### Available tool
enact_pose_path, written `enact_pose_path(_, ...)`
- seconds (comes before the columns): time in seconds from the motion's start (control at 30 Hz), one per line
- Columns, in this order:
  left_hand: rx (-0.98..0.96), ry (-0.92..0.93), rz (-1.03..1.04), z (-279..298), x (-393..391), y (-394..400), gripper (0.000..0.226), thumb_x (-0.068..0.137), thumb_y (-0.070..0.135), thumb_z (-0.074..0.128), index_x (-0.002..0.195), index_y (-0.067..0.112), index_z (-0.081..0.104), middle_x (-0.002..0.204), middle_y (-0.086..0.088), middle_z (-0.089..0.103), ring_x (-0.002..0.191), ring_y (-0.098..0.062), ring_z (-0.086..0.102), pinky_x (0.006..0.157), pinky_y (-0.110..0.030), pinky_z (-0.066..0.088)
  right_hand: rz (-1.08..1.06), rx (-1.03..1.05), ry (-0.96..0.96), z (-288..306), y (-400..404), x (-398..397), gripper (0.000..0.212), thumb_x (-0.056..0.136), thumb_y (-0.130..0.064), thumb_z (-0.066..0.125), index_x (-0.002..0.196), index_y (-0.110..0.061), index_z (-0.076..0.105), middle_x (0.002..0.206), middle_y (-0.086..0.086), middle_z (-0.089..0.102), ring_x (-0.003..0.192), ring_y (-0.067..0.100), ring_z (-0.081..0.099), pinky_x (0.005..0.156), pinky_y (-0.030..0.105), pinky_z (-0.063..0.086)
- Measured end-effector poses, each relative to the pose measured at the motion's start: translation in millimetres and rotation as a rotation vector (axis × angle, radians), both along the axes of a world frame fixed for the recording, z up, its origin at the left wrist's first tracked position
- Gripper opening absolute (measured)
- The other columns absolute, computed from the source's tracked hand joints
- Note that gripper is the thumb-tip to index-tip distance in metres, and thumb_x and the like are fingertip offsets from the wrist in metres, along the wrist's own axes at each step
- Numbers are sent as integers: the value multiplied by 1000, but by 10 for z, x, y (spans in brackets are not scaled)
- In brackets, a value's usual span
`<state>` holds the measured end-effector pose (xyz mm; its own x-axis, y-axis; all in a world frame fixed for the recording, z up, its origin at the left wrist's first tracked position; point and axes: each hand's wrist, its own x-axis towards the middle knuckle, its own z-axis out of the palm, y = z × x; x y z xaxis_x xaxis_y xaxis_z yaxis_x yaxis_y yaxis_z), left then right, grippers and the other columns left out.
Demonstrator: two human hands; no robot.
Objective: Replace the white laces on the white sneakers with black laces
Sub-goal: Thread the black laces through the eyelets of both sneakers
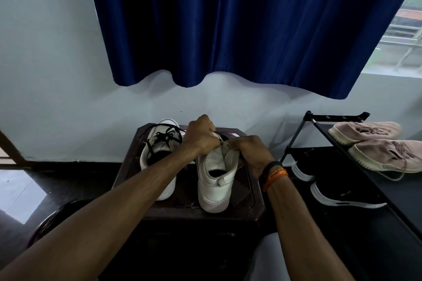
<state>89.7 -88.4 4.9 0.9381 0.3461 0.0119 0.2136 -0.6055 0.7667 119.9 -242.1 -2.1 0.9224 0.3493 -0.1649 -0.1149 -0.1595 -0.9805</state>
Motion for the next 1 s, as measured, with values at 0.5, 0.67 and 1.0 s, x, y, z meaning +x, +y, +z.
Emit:
enact_pose_path(0.5,220,-110,-4,-62,34,-139,30,80,1,63,107,7,52,96,-6,57,88,-26,57,66,-29,39,-75,55,96,38,30,-93,16,90,-9,63,91,-11,79,85,3,78,75,17,73,56,23,52)
enact_pose_path(0.67,265,-136,-13,-85,42,-137,27,82,-6,55,105,7,50,98,-10,59,85,-24,52,67,-32,40,-162,110,270,7,30,-87,12,89,0,62,85,-3,73,50,1,61,37,10,53,39,20,42)
enact_pose_path(1.0,187,-121,-93,-121,73,-32,25,79,0,55,93,18,44,97,-10,59,84,-25,60,60,-28,40,-220,-26,67,-213,110,-41,21,82,-2,63,77,-12,80,82,8,77,82,28,73,80,42,62)
